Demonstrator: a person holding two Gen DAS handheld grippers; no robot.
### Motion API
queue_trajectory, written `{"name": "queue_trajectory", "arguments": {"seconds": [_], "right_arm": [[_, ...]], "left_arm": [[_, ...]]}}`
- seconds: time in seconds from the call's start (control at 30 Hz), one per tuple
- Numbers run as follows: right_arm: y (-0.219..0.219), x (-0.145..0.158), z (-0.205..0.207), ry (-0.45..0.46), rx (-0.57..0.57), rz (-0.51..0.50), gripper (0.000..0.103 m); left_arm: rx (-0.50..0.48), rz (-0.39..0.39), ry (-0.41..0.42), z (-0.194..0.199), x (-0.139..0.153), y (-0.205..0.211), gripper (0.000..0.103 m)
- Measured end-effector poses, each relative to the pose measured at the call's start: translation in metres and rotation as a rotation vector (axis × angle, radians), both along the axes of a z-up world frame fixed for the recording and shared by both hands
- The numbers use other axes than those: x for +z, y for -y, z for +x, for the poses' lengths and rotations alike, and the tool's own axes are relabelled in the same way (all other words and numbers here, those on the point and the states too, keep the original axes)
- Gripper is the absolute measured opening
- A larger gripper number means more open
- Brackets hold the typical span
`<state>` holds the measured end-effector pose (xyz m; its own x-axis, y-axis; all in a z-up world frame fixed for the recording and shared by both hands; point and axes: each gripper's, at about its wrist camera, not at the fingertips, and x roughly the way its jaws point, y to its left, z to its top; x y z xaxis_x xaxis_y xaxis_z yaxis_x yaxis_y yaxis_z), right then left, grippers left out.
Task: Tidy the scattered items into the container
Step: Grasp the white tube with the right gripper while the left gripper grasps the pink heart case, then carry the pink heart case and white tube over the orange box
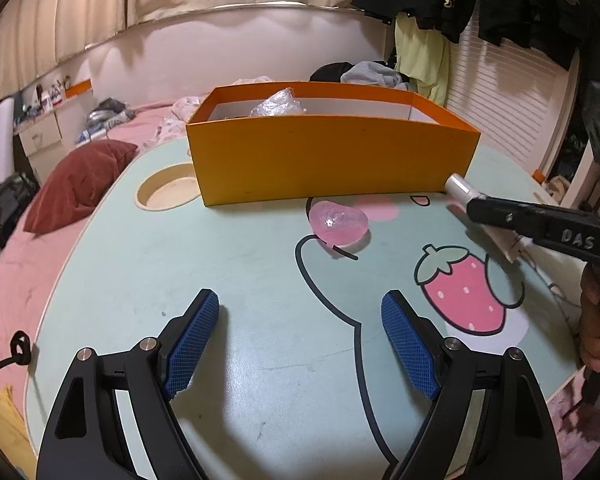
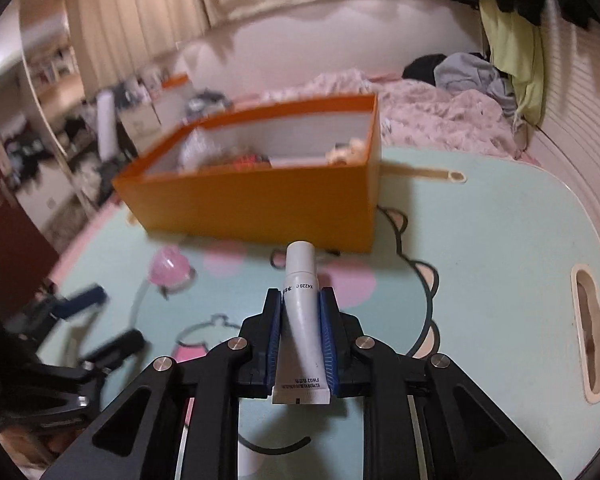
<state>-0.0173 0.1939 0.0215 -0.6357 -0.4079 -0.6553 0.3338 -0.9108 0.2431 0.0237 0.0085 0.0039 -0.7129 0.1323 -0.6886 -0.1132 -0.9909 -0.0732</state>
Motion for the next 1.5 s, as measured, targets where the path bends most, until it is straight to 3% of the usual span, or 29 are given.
{"name": "queue_trajectory", "arguments": {"seconds": [0.17, 0.23, 0.33, 0.6, 0.67, 0.8, 0.97, 1.2, 1.37, 1.5], "right_arm": [[-0.01, 0.005, -0.002, -0.007, 0.0, -0.094, 0.018], [-0.01, 0.005, -0.002, -0.004, -0.005, -0.107, 0.018], [-0.009, 0.006, -0.001, -0.009, -0.003, -0.11, 0.018], [-0.008, 0.004, 0.002, -0.013, 0.002, -0.106, 0.018], [-0.008, 0.003, 0.003, -0.014, 0.002, -0.105, 0.018], [-0.009, 0.005, 0.002, -0.018, 0.003, -0.097, 0.018], [-0.011, 0.006, 0.003, -0.038, 0.0, -0.097, 0.018], [-0.011, 0.015, 0.002, -0.047, 0.017, -0.145, 0.018], [-0.002, 0.049, -0.001, -0.131, 0.032, -0.147, 0.018], [0.004, 0.082, -0.025, -0.169, 0.023, -0.171, 0.018]], "left_arm": [[-0.033, 0.129, -0.029, -0.012, 0.026, 0.012, 0.083], [-0.045, 0.091, -0.018, -0.023, 0.031, 0.007, 0.083], [-0.04, 0.008, 0.0, -0.041, 0.031, -0.003, 0.065], [-0.122, -0.064, 0.084, -0.064, 0.008, -0.027, 0.063], [-0.122, -0.055, 0.078, -0.066, 0.004, -0.026, 0.041], [-0.128, 0.006, 0.075, -0.064, 0.006, -0.018, 0.04], [-0.118, 0.033, 0.017, -0.051, 0.02, -0.011, 0.04], [-0.124, 0.067, -0.106, -0.043, 0.07, 0.004, 0.04], [-0.104, 0.046, -0.187, -0.057, 0.106, 0.009, 0.04], [-0.117, 0.102, -0.208, -0.09, 0.128, 0.01, 0.04]]}}
